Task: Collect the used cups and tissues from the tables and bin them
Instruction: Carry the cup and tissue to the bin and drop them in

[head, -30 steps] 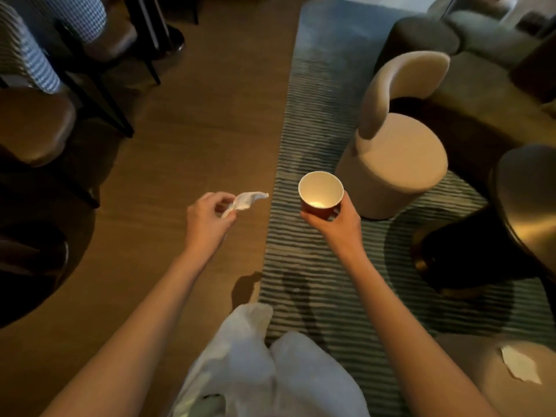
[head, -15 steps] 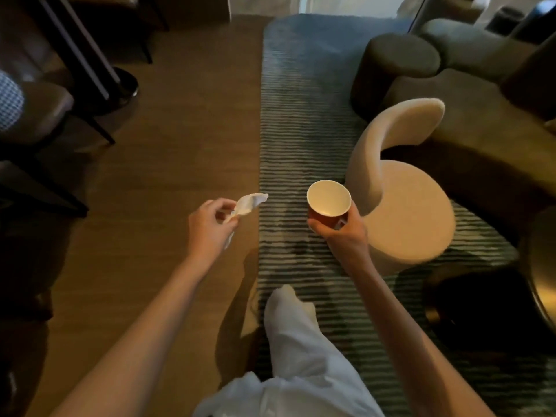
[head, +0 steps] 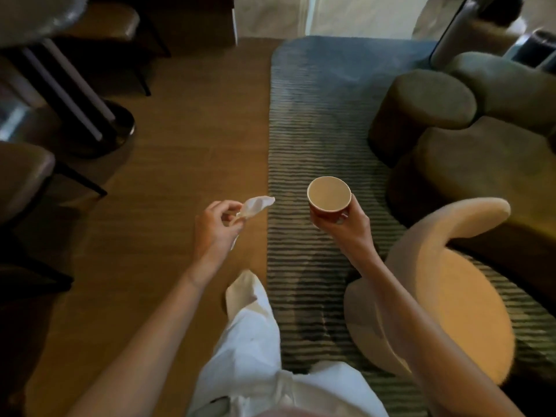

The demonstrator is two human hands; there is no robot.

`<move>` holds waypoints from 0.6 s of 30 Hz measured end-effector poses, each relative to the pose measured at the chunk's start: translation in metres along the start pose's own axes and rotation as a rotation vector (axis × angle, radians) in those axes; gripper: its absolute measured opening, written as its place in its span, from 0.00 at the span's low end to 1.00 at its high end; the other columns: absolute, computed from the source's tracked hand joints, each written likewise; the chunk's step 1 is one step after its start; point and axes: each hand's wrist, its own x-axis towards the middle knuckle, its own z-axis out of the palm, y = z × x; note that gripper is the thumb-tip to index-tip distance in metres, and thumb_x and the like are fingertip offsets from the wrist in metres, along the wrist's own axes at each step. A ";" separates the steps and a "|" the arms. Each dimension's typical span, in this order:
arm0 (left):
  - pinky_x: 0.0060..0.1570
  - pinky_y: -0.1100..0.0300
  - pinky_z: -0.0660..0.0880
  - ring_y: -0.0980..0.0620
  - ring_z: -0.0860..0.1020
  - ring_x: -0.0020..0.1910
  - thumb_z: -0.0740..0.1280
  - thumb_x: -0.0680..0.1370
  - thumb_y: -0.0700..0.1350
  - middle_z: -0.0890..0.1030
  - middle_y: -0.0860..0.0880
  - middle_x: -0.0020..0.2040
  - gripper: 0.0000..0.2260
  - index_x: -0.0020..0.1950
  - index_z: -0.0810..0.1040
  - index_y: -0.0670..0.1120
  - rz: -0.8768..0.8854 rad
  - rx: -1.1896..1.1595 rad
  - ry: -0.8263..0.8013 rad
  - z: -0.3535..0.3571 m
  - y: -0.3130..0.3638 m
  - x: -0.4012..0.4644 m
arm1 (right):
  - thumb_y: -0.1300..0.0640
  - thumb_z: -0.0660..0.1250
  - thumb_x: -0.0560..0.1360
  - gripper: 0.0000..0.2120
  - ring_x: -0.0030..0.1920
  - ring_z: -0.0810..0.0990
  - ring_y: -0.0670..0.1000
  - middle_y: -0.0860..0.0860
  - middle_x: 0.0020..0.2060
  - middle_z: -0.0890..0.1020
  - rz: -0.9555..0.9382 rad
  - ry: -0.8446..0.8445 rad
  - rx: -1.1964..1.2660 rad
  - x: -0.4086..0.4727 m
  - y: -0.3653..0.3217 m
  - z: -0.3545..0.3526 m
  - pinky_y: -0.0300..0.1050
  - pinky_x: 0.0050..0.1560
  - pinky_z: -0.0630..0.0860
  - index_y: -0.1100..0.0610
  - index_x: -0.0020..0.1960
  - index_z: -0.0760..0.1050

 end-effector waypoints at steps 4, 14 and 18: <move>0.42 0.67 0.74 0.57 0.78 0.40 0.74 0.69 0.37 0.79 0.54 0.45 0.11 0.49 0.82 0.48 0.088 0.039 -0.072 0.014 -0.002 0.133 | 0.58 0.80 0.63 0.31 0.54 0.78 0.39 0.41 0.52 0.79 0.023 0.073 0.018 0.109 -0.020 0.029 0.32 0.52 0.74 0.45 0.61 0.71; 0.39 0.74 0.71 0.59 0.78 0.38 0.74 0.69 0.37 0.80 0.54 0.44 0.12 0.47 0.81 0.52 0.143 0.008 -0.238 0.082 0.025 0.403 | 0.54 0.79 0.64 0.32 0.55 0.75 0.37 0.41 0.54 0.77 0.125 0.140 -0.077 0.330 -0.019 0.050 0.30 0.50 0.71 0.45 0.63 0.68; 0.42 0.68 0.75 0.56 0.79 0.39 0.74 0.70 0.38 0.81 0.52 0.45 0.08 0.46 0.82 0.49 0.158 -0.016 -0.269 0.129 0.051 0.521 | 0.54 0.79 0.64 0.33 0.55 0.75 0.36 0.37 0.53 0.76 0.132 0.177 -0.034 0.456 -0.010 0.040 0.31 0.53 0.71 0.42 0.62 0.67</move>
